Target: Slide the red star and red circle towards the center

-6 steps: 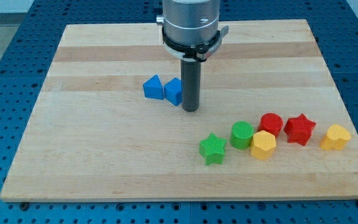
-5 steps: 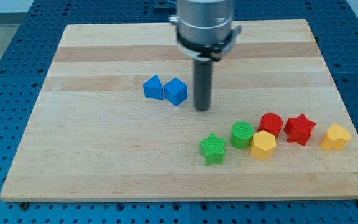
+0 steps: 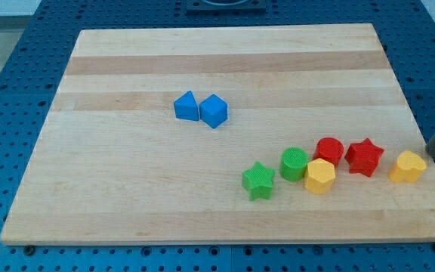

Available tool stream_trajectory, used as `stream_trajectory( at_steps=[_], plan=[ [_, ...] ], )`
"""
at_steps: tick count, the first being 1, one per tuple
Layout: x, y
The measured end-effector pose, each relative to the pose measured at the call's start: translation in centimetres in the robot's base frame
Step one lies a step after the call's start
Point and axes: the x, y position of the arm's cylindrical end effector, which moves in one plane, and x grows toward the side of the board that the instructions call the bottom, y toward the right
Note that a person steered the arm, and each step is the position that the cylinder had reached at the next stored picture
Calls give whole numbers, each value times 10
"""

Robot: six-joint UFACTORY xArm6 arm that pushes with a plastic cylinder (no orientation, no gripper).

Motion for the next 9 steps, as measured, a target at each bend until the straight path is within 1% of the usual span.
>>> stream_trajectory(
  at_steps=[1,2,3,4,5,7,9],
  plan=[
    [8,-57],
    [8,-97],
    [7,-110],
    [-3,-125],
    [-26,-153],
    [-32,-162],
    [-33,-142]
  ],
)
